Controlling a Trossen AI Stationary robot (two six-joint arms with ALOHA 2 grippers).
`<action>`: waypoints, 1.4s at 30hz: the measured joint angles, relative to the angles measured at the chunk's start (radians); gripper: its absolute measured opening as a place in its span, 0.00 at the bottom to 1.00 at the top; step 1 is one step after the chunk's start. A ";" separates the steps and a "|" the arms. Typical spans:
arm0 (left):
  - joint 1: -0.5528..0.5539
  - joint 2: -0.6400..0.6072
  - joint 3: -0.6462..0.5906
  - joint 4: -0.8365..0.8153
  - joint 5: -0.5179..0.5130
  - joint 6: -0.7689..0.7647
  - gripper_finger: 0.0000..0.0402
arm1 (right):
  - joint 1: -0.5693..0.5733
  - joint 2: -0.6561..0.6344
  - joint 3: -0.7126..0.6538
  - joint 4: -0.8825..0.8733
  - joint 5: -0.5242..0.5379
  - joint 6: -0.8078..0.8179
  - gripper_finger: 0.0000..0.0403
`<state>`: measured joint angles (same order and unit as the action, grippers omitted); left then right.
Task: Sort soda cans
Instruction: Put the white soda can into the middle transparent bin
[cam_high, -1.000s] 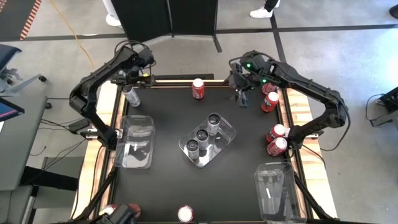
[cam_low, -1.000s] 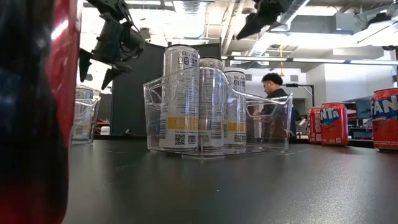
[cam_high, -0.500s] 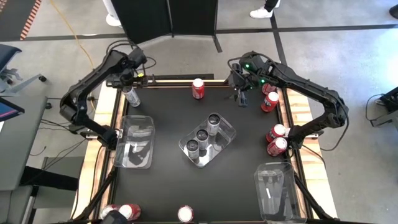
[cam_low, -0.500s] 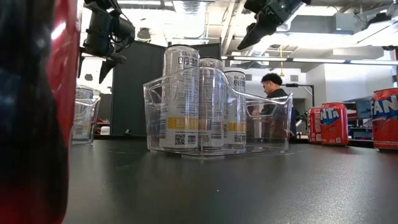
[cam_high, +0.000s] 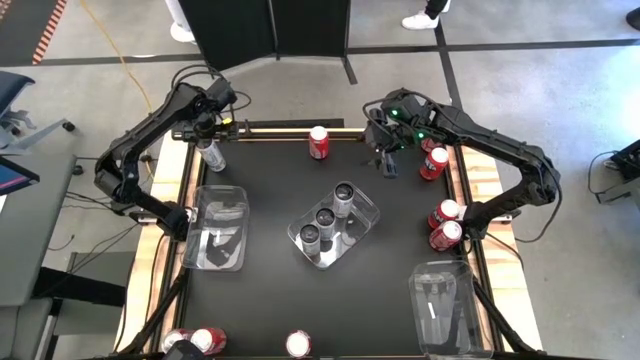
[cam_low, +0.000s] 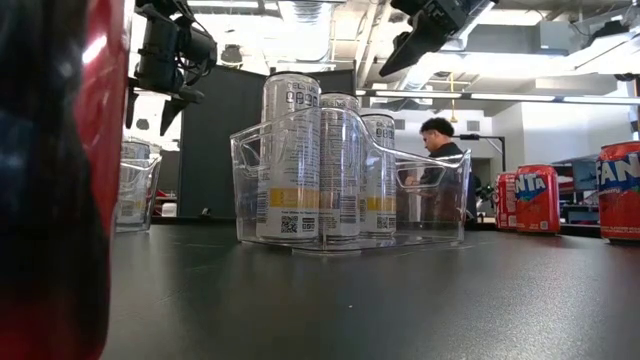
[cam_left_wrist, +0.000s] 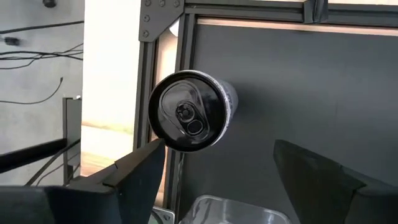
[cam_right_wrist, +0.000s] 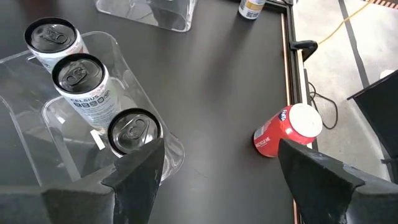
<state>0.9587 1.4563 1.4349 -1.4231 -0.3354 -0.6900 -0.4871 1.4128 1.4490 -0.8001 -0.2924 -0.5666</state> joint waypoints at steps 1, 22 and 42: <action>-0.002 0.000 0.000 0.001 -0.001 0.000 0.73 | 0.003 0.000 0.000 0.000 0.000 0.000 0.82; -0.037 -0.043 -0.051 0.039 -0.062 0.120 0.72 | 0.003 0.000 0.001 0.001 0.001 0.000 0.82; -0.601 -0.416 -0.073 0.278 -0.350 0.330 0.72 | -0.117 0.001 0.001 -0.129 0.010 0.080 0.82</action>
<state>0.3574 1.0403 1.3623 -1.1454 -0.6853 -0.3604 -0.6043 1.4134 1.4498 -0.9288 -0.2821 -0.4866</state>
